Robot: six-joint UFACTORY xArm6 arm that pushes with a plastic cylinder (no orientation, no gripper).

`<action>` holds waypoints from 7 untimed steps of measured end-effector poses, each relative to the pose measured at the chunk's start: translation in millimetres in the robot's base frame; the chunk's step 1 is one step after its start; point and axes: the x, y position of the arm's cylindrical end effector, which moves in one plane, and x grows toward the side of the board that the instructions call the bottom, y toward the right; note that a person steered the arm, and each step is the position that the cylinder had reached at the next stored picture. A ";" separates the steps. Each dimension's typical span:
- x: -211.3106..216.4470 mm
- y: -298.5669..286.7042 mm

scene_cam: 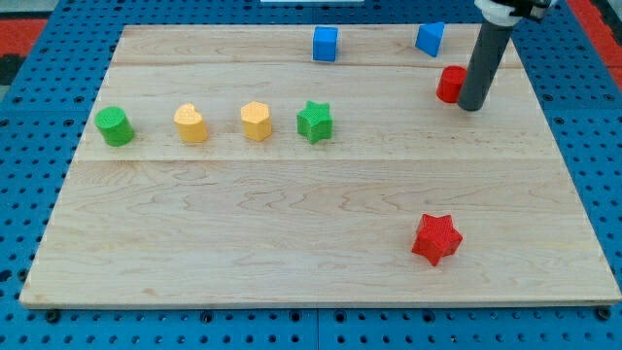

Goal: Push the blue cube to the top left of the green star

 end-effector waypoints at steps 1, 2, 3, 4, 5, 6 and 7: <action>-8.0 -83.7; -96.5 -60.2; -161.9 -85.8; -166.4 -159.0; -105.1 -177.9; -55.8 -156.9; -122.2 -149.4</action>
